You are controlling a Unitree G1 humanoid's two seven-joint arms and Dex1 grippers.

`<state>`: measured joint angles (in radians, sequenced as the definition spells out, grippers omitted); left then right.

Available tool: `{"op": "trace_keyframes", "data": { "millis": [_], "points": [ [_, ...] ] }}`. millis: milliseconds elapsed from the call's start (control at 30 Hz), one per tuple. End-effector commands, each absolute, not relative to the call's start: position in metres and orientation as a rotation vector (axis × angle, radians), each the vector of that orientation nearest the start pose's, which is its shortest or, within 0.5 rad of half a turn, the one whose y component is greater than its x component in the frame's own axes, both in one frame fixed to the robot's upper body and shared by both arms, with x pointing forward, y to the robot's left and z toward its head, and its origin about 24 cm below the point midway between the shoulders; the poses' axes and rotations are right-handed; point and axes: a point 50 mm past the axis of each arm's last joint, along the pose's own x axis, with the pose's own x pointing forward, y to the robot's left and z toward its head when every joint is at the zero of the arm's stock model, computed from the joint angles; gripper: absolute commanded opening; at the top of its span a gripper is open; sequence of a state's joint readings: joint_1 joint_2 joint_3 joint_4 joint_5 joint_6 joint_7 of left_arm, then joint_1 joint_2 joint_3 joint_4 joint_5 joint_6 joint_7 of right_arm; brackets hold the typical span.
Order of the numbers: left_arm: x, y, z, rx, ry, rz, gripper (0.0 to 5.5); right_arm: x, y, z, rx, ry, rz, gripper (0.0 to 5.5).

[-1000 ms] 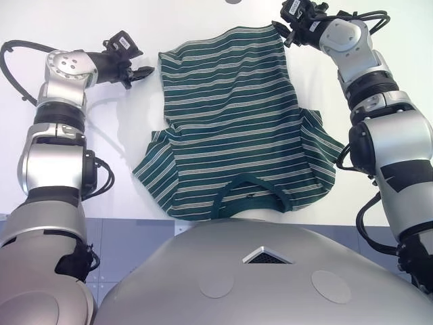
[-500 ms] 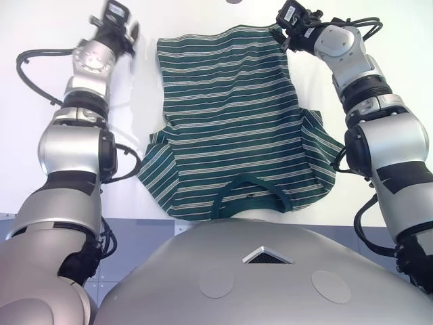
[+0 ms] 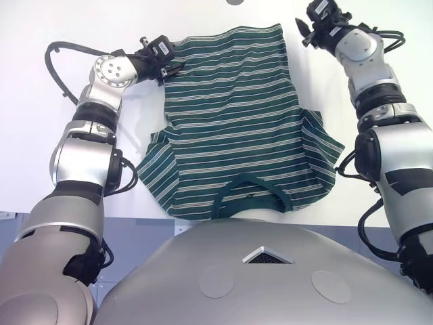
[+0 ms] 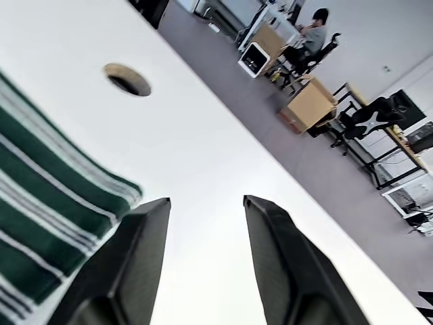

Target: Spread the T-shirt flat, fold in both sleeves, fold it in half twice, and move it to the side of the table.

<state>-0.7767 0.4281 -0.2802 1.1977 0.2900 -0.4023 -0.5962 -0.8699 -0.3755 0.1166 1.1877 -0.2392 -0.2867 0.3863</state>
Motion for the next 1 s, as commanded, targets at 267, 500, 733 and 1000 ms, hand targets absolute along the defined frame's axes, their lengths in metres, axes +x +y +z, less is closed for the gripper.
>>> {"op": "trace_keyframes", "data": {
  "millis": [267,500,733,1000],
  "points": [
    [0.381,0.210,0.071,0.779,0.241,-0.386,2.40,0.379,-0.183,0.092,-0.589,0.118,0.584,2.00],
    [0.364,0.243,0.119,0.487,-0.134,-0.508,2.40,0.362,-0.148,0.070,-0.370,0.145,0.821,2.00],
    [0.225,0.292,0.087,0.226,0.015,-0.393,2.40,0.366,-0.129,0.042,-0.583,0.306,0.767,2.00],
    [0.147,0.292,0.085,-0.072,0.340,-0.303,2.40,0.359,-0.186,0.014,-0.592,0.573,0.418,2.00]
  ]
}}
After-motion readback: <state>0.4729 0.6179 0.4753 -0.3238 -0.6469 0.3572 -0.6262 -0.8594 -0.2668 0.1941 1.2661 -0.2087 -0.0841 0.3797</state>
